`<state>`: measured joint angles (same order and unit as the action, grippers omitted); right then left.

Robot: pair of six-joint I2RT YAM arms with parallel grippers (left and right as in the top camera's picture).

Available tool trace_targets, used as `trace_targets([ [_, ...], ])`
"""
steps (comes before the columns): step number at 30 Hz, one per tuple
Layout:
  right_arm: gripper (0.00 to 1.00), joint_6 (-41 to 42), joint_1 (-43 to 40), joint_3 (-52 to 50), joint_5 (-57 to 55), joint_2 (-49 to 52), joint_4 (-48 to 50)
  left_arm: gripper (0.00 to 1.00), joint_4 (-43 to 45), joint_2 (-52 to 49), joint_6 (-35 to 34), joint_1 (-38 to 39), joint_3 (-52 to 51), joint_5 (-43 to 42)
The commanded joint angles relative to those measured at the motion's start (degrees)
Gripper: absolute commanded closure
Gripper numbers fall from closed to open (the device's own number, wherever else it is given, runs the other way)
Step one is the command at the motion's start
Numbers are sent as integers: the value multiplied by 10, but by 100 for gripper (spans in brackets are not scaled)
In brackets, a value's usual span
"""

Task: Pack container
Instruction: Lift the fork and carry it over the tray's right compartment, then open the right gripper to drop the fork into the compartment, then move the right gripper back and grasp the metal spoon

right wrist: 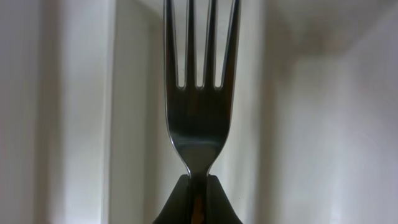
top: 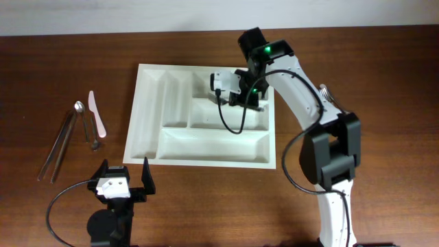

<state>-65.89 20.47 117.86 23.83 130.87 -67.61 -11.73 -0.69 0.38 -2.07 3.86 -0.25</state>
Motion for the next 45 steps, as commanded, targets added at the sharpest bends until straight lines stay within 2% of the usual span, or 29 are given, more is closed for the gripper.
trace_targets([
  [1,96,-14,4,10,62,24,-7,1,2,3,5,-3,-3,-4],
  [5,96,-14,8,10,60,26,-3,1,1,3,5,-3,-3,-4],
  [6,92,-14,8,10,59,26,-3,1,1,3,5,-3,-3,-4],
  [8,66,-12,8,10,59,26,-3,1,1,3,5,-3,-3,-4],
  [10,50,-12,5,10,57,26,-4,1,1,3,5,-3,-3,-4],
  [11,33,-9,4,10,57,26,-4,1,1,3,5,-3,-3,-4],
  [12,21,-1,4,10,57,26,-4,1,1,3,5,-3,-3,-4],
  [13,12,5,3,10,57,26,-3,1,1,3,5,-3,-3,-4],
  [15,1,10,1,10,57,26,-3,1,1,3,5,-3,-3,-4],
  [19,1,57,-3,11,58,21,12,1,1,3,5,-3,-3,-4],
  [24,1,158,-27,34,57,-4,22,1,2,3,5,-3,-3,-4],
  [27,1,241,-52,66,55,-17,20,1,2,3,5,-3,-3,-4],
  [32,1,455,-131,130,-8,-24,-6,1,1,3,5,-3,-3,-4],
  [35,1,512,-195,136,-10,-24,-49,1,2,3,5,-3,-3,-4],
  [39,1,516,-253,135,-12,-23,-73,1,1,3,5,-3,-3,-4],
  [41,0,528,-281,135,-46,-21,-73,1,1,3,5,-3,-3,-4],
  [45,0,614,-324,132,-150,-14,-69,1,1,3,5,-3,-3,-4],
])
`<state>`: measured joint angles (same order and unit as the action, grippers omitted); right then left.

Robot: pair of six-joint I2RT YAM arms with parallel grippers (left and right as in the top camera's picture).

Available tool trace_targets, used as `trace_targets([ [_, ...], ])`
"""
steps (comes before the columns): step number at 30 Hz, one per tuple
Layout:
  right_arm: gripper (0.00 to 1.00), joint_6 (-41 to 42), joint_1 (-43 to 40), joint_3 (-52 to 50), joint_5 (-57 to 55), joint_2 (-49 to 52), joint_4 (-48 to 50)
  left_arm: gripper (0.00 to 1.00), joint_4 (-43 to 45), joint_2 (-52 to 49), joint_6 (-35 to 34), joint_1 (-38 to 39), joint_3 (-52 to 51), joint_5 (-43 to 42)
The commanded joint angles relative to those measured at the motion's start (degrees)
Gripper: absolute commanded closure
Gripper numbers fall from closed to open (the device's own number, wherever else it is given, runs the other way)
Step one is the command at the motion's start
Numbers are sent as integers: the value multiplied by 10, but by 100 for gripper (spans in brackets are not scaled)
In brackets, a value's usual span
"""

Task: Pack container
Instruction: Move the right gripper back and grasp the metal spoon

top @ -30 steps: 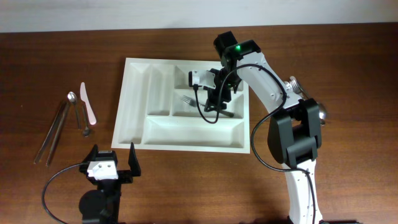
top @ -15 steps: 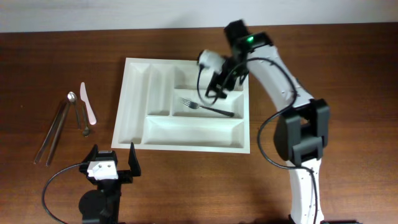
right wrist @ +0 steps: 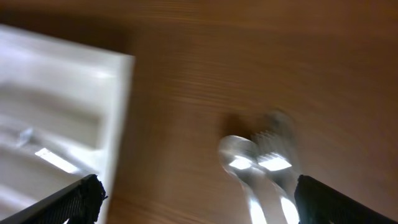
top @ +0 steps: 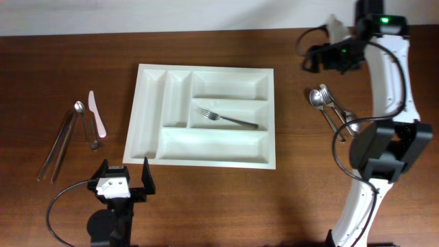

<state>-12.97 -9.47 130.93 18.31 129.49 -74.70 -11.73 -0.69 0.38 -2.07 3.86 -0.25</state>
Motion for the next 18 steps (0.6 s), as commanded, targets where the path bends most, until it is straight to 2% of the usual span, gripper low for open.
trace_targets([
  [1,1,110,-35,1,-117,3,1,1,1,3,5,-3,-3,-4],
  [5,5,171,-68,-10,-147,21,-2,1,2,3,5,-3,-3,-4],
  [18,8,162,-81,-182,-167,25,1,1,1,3,5,-3,-3,-4],
])
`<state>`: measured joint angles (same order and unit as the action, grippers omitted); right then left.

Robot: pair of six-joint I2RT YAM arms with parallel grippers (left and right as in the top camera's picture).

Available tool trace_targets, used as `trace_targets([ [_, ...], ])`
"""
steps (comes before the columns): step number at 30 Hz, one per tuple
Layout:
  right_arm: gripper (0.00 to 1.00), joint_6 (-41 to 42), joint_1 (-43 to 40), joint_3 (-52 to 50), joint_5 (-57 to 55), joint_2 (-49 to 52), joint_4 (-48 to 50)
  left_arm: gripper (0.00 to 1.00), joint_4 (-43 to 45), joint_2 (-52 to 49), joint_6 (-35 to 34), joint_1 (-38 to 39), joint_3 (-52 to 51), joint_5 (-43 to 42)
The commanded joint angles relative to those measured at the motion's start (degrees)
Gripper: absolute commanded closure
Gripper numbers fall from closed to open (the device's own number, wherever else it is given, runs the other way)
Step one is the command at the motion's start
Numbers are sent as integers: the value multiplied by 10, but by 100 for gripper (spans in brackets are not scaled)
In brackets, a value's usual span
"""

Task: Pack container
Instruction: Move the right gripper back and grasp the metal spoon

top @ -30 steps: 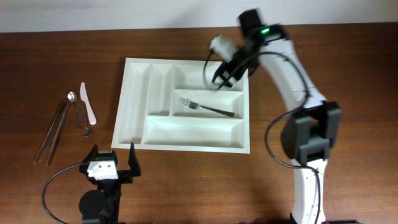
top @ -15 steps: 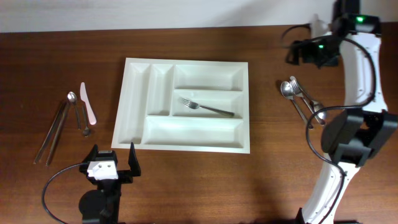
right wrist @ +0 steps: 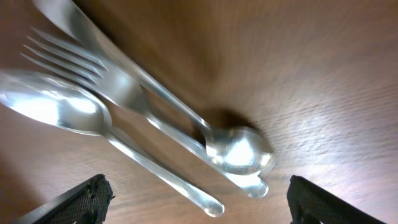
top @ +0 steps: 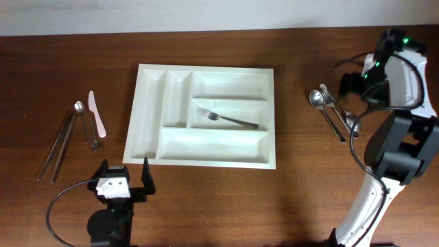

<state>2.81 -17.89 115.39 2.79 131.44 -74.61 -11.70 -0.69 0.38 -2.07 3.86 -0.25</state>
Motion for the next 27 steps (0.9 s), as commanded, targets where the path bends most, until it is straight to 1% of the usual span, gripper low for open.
trace_targets([
  [1,9,4,3,-36,-12,6,1,1,1,3,5,-3,-3,-4],
  [9,10,4,10,-49,-5,6,1,1,1,3,5,-3,-3,-4],
  [15,12,-31,41,-50,7,6,9,1,1,3,5,-3,-3,-4],
  [19,13,-59,68,-50,14,9,22,1,1,3,5,-3,-3,-4],
  [27,14,-71,85,-77,4,14,70,1,1,3,5,-3,-3,-4],
])
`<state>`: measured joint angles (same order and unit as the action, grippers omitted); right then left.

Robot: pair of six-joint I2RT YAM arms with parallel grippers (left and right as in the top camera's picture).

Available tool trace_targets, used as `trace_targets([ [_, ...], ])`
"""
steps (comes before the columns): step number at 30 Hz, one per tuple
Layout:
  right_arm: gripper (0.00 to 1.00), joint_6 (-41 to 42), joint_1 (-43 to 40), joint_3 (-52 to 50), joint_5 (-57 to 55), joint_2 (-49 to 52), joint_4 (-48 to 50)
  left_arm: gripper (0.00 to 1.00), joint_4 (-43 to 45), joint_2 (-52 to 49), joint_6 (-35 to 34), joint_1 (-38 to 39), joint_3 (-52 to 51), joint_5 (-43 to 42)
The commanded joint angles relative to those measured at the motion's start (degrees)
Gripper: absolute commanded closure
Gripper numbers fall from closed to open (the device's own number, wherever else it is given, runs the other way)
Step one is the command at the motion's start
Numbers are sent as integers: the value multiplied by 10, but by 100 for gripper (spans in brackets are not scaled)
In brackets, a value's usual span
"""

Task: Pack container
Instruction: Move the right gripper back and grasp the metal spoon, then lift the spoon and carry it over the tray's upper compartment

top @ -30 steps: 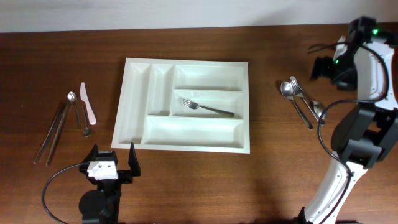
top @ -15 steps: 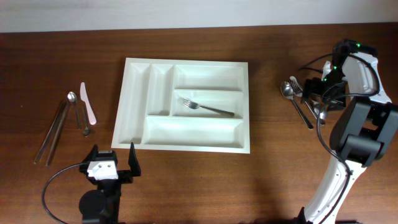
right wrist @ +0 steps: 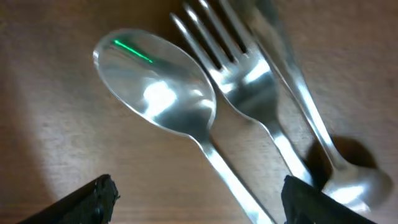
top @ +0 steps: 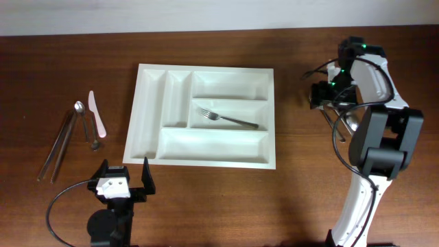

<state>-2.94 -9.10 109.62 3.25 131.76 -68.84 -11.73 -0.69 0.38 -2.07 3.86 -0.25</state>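
Note:
The white cutlery tray (top: pixel 206 154) lies mid-table with one steel fork (top: pixel 227 119) in its middle right compartment. To the tray's right lies a pile of steel cutlery (top: pixel 341 120). In the right wrist view it shows as a large spoon (right wrist: pixel 158 93), a fork (right wrist: pixel 245 71) and a small spoon (right wrist: pixel 351 177) behind them. My right gripper (top: pixel 322 96) (right wrist: pixel 199 208) hangs low over the pile. It is open, with its fingertips (right wrist: pixel 93 199) on either side of the large spoon's handle. My left gripper (top: pixel 125 173) rests open near the front edge.
Left of the tray lie long steel tongs (top: pixel 58 144), a spoon (top: pixel 79 108), a pink knife (top: pixel 96 113) and a small dark utensil (top: pixel 92 134). The table's back edge meets a white wall.
My right gripper has moved left from beside the pile's right edge to above its spoon and fork heads, which now look larger and closer. The left arm is unchanged.
First my right gripper held a fork down in the tray. Then the fork lay in the middle right compartment and the gripper was open, off at the back right. It then stood over the pile, and now straddles the large spoon.

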Motion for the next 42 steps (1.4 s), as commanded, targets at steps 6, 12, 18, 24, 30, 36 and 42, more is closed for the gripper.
trace_targets([
  [6,15,-52,-3,-55,18,11,45,1,1,3,5,-3,-3,-4],
  [12,16,-59,-3,-74,28,11,56,1,2,3,5,-3,-3,-4],
  [18,39,-61,-3,-90,28,11,63,1,1,3,5,-3,-3,-4],
  [24,54,-61,-3,-103,27,11,66,1,2,3,5,-3,-3,-4],
  [30,82,-61,-3,-120,27,11,73,1,2,3,5,-3,-3,-4],
  [36,93,-60,-3,-120,28,11,78,1,1,3,5,-3,-3,-4],
  [42,96,-56,-3,-120,28,11,85,1,2,3,5,-3,-3,-4],
])
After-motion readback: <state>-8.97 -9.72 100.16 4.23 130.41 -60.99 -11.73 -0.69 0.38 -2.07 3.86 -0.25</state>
